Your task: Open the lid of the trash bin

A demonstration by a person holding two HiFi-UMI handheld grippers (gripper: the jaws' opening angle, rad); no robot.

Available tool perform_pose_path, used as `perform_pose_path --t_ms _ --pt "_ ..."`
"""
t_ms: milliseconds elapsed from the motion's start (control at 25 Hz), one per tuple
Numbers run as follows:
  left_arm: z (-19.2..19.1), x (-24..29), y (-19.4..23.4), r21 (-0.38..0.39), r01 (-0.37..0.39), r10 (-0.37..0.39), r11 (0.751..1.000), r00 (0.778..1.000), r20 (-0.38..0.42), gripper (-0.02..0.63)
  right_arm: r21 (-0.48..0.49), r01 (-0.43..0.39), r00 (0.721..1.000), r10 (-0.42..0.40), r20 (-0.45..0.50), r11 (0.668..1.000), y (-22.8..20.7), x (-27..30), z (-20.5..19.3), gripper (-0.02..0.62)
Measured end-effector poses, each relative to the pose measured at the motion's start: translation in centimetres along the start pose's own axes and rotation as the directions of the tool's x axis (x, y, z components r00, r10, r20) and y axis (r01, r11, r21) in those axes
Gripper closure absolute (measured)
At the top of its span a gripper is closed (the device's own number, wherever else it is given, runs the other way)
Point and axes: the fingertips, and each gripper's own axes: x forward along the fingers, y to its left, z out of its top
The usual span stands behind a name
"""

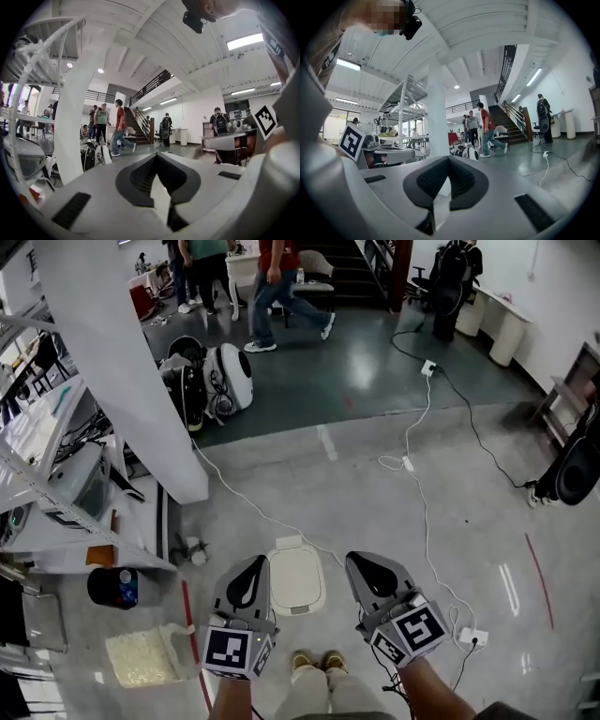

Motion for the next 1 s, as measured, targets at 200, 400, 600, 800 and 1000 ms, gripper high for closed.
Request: perform_pose_path --t_ms 200,400,600,800,1000 --pt "-3.3 0.4 0.2 -0.014 -0.002 0.001 1.0 1.0 -0.026 0.614 0.021 0.005 0.999 -0.004 -0.033 1.0 -0.1 0.6 -3.6 0.563" --pt "-7.3 -0.2 -0.3 -0.019 -0.007 0.006 1.0 0.999 -0.052 0.614 0.052 0.006 0.999 -0.003 -0.053 0.999 0.3 0.3 -7.4 0.563" --pt "-9.5 -0.4 -0.2 -0.05 -0.016 0.012 0.999 0.996 -0.085 0.614 0.072 -0.003 0.997 0.008 -0.08 0.997 0.7 0.1 -9.5 0.563" --pt "-10.3 0.4 0.2 -0.073 -0.011 0.004 0.997 0.995 -0.099 0.615 0.074 -0.009 0.995 0.015 -0.094 0.997 0.9 0.0 -10.4 0.563" --pt "-12.8 2.8 1.2 -0.118 -0.023 0.006 0.993 0.989 -0.145 0.615 0.075 -0.007 0.994 0.015 -0.109 0.997 0.5 -0.6 -11.6 0.563"
